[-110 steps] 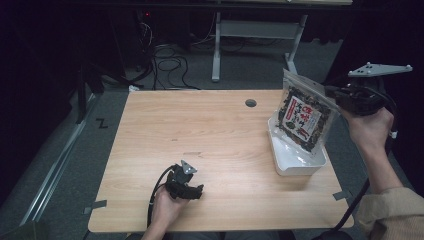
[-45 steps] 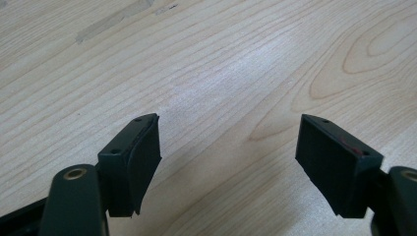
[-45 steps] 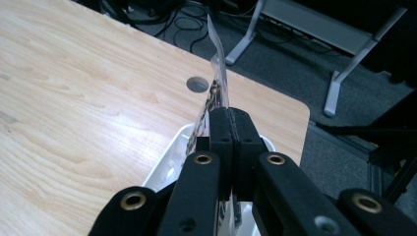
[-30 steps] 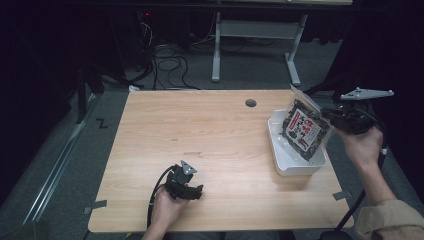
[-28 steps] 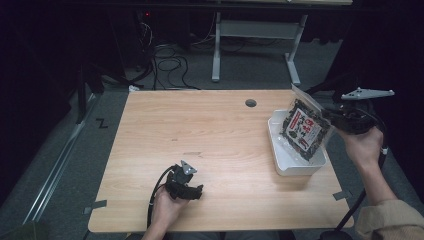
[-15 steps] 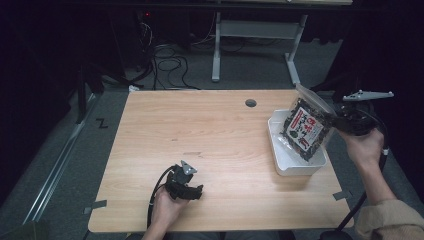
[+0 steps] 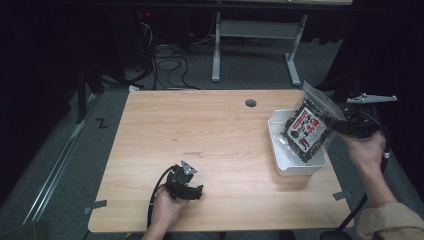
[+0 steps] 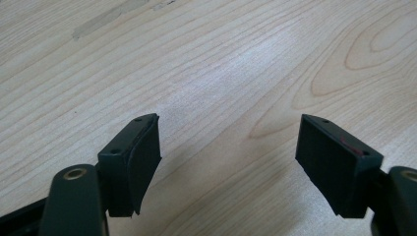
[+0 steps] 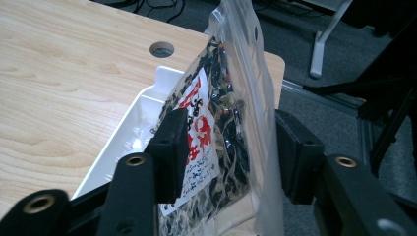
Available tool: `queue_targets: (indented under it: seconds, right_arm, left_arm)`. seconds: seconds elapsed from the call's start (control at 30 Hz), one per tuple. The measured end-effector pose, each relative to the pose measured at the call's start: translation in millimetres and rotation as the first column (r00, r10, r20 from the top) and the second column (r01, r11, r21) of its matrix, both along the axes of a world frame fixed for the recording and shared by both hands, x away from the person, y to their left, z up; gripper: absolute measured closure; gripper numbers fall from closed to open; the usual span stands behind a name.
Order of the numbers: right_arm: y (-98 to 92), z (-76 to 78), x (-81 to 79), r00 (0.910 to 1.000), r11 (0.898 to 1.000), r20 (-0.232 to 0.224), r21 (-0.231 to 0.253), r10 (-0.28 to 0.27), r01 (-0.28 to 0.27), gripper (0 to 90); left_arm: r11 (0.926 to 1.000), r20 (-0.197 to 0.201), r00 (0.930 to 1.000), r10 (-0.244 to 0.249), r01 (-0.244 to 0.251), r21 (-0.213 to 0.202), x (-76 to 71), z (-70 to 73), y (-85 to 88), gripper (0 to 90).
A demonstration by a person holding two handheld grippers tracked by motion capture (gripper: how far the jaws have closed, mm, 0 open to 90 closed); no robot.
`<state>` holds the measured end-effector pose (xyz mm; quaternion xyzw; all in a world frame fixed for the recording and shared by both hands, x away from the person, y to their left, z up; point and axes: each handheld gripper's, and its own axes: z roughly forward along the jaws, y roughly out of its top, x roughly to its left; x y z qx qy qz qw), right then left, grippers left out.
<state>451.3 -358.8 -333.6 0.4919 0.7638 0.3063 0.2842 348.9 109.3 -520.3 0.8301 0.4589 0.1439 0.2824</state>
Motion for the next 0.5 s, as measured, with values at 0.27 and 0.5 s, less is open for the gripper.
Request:
queue_targets:
  seconds: [0.27, 0.5]
  right_arm:
    - [-2.3, 3.8, -7.4, 0.9995, 1.000, 0.028, 0.009, 0.014, -0.014, 44.1]
    - [-2.0, 10.1, -16.6, 0.9969, 1.000, 0.076, 0.004, 0.020, -0.021, 40.7]
  left_arm:
    - [1.0000, 0.001, 1.0000, -0.001, 0.001, 0.002, -0.1, 0.0, 0.0, 25.5]
    - [1.0000, 0.005, 1.0000, 0.003, -0.003, -0.002, -0.1, 0.4, 0.5, 25.4]
